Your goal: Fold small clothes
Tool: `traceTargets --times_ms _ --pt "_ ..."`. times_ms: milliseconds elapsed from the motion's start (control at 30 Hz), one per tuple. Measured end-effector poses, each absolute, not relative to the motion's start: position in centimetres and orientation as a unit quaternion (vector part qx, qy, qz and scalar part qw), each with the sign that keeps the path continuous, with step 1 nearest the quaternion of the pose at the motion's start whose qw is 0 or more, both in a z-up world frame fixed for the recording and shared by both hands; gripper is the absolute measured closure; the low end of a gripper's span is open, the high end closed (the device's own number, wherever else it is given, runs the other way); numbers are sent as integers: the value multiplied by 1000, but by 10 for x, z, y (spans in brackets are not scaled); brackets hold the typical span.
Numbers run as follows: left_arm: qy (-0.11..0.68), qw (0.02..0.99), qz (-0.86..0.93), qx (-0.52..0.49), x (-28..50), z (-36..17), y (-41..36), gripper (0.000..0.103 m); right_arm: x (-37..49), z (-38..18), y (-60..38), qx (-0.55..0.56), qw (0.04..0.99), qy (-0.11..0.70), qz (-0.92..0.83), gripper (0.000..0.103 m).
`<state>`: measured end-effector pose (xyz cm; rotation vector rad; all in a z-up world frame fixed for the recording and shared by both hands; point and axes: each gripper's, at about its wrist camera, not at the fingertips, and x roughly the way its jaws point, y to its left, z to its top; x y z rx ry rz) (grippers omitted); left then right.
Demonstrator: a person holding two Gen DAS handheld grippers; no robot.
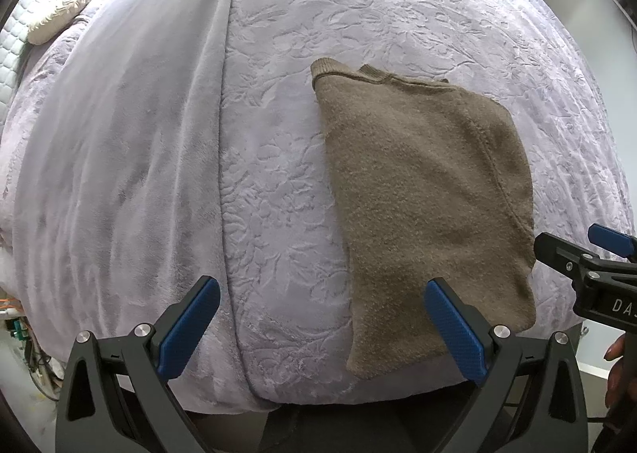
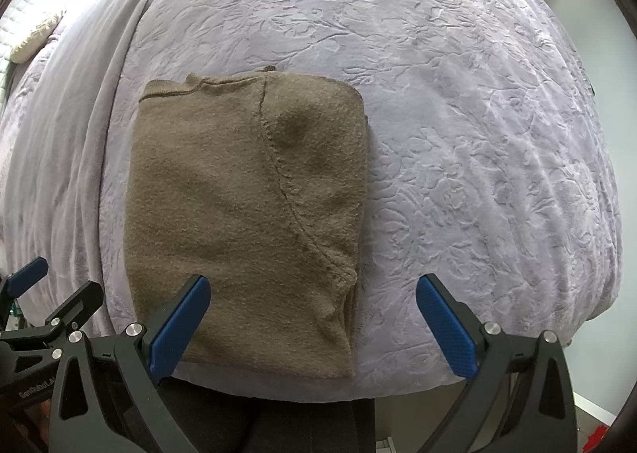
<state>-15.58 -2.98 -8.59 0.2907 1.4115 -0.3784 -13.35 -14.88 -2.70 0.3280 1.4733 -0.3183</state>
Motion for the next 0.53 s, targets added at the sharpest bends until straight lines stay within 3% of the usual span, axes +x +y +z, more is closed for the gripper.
traceTargets --times_ms 533 --pt "631 745 -172 132 -155 -85 -30 0 -129 -32 -145 142 714 671 -139 0"
